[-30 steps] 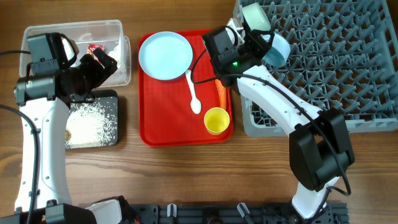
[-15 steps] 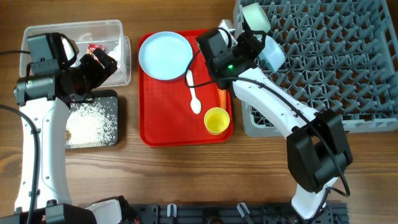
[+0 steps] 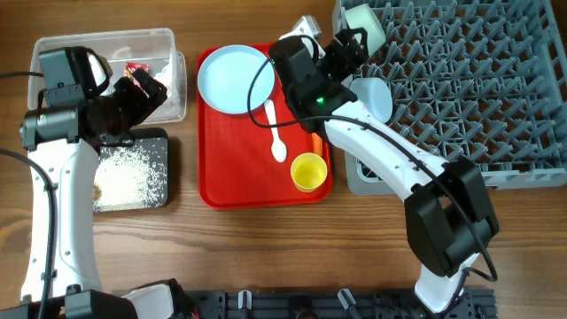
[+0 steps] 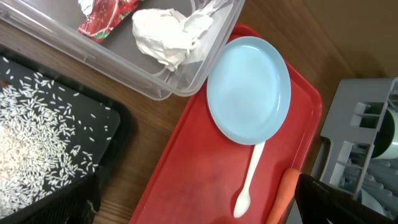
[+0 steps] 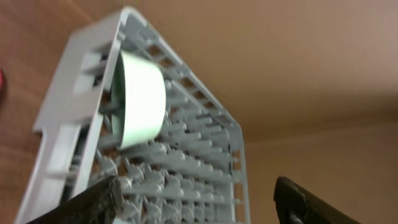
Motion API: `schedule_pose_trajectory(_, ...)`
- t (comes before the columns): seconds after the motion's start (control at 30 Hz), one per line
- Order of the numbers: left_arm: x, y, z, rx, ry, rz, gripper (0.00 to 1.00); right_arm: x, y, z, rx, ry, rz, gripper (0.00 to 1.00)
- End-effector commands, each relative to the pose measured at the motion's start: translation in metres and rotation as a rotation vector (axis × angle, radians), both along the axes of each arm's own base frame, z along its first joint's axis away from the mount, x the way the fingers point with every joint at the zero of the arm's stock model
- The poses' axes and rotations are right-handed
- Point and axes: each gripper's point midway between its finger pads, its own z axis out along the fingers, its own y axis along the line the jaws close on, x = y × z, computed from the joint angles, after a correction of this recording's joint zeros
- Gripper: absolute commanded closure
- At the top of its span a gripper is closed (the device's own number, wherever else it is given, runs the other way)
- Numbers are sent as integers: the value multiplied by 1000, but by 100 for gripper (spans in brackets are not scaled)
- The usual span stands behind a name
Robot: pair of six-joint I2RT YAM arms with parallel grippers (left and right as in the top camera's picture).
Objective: Sort waste into correct bins and load items into the dishwasher rack
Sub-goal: 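Return the right gripper to the red tray and grasp the light-blue plate rim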
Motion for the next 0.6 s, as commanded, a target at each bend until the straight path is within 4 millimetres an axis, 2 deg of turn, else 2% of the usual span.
schedule_pose_trajectory(0.0, 2, -1, 1, -13, -2, 1, 0, 3, 27, 56, 241, -132, 108, 18)
schedule_pose_trajectory(0.07, 2, -1, 1, -13, -2, 1, 0, -1, 42, 65, 432, -153, 167, 17)
schedule_pose_trajectory(0.1, 2, -1, 1, -13, -2, 1, 0, -12, 68, 56, 620, -59, 267, 13)
schedule_pose_trajectory(0.13, 2, -1, 1, -13, -2, 1, 0, -19, 82, 48, 707, 11, 319, 6)
schedule_pose_trajectory(0.17, 2, -1, 1, -13, -2, 1, 0, -37, 109, 34, 862, 154, 404, 0)
schedule_pose_trajectory(0.2, 2, -1, 1, -13, -2, 1, 0, -53, 127, 25, 957, 265, 457, 0)
schedule_pose_trajectory(0.3, 2, -1, 1, -13, -2, 1, 0, -96, 166, 11, 1170, 537, 563, 0)
schedule_pose_trajectory(0.37, 2, -1, 1, -13, -2, 1, 0, -102, 171, 10, 1221, 572, 556, 0)
schedule_pose_trajectory(0.4, 2, -1, 1, -13, -2, 1, 0, -93, 164, 9, 1251, 526, 471, 0)
schedule_pose_trajectory(0.57, 2, -1, 1, -13, -2, 1, 0, -84, 154, 14, 1331, 499, 382, 1)
